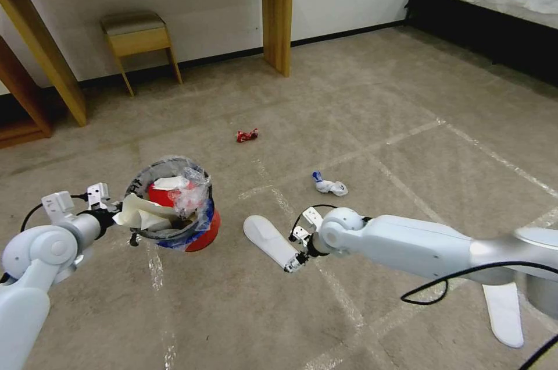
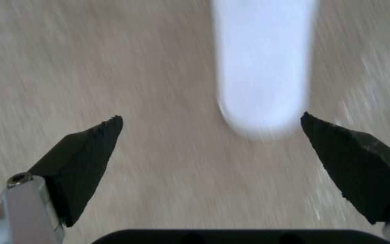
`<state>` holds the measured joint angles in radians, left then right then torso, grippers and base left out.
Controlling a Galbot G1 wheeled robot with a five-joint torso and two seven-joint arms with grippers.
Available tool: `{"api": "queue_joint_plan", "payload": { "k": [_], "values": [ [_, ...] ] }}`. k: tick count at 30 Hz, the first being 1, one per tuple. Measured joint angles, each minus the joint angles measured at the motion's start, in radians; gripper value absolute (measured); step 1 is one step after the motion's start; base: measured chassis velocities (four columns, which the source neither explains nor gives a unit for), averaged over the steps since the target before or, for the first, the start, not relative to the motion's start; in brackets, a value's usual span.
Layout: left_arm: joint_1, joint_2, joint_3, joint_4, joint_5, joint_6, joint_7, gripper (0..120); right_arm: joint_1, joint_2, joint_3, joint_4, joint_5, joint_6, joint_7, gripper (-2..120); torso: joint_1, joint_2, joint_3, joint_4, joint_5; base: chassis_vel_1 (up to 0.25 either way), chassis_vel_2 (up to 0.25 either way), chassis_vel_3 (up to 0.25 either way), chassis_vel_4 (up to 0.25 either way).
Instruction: Pick up the trash bin and place the garbage on the floor into it.
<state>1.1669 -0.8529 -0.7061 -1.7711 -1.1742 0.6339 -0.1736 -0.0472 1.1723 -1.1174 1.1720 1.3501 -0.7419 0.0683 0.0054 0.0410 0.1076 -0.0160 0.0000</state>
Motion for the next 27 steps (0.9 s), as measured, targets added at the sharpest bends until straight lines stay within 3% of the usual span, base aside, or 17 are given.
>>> {"api": "queue_joint_plan", "payload": {
  "k": [4,9,18,21,27],
  "values": [
    [0.011,-0.007,-0.007,-0.015,0.007,-0.003,0.001,1,-0.009,0.135,0.015,-0.202,-0.152,0.043,-0.114,100,0.000,0.000,0.000,0.0006,-0.0002,0.000,0.000,0.000,0.000],
    [0.011,-0.011,-0.005,-0.023,0.009,-0.009,0.001,1,-0.027,0.192,0.020,-0.367,-0.347,0.128,-0.235,100,0.000,0.000,0.000,-0.0009,-0.0002,0.000,0.000,0.000,0.000],
    [0.004,-0.017,0.017,-0.031,0.009,-0.013,-0.003,1,-0.065,0.237,0.076,-0.513,-0.429,0.200,-0.293,100,0.000,0.000,0.000,-0.0005,-0.0001,0.000,0.000,0.000,0.000],
    [0.003,-0.017,0.025,-0.031,0.011,-0.015,-0.003,1,-0.101,0.298,0.175,-0.615,-0.481,0.270,-0.295,100,0.000,0.000,0.000,-0.0001,-0.0001,0.000,0.000,0.000,0.000],
    [0.005,-0.019,0.032,-0.034,0.013,-0.017,-0.003,1,-0.137,0.336,0.233,-0.650,-0.522,0.322,-0.298,100,0.000,0.000,0.000,-0.0001,-0.0001,0.000,0.000,0.000,0.000]
  ]
}}
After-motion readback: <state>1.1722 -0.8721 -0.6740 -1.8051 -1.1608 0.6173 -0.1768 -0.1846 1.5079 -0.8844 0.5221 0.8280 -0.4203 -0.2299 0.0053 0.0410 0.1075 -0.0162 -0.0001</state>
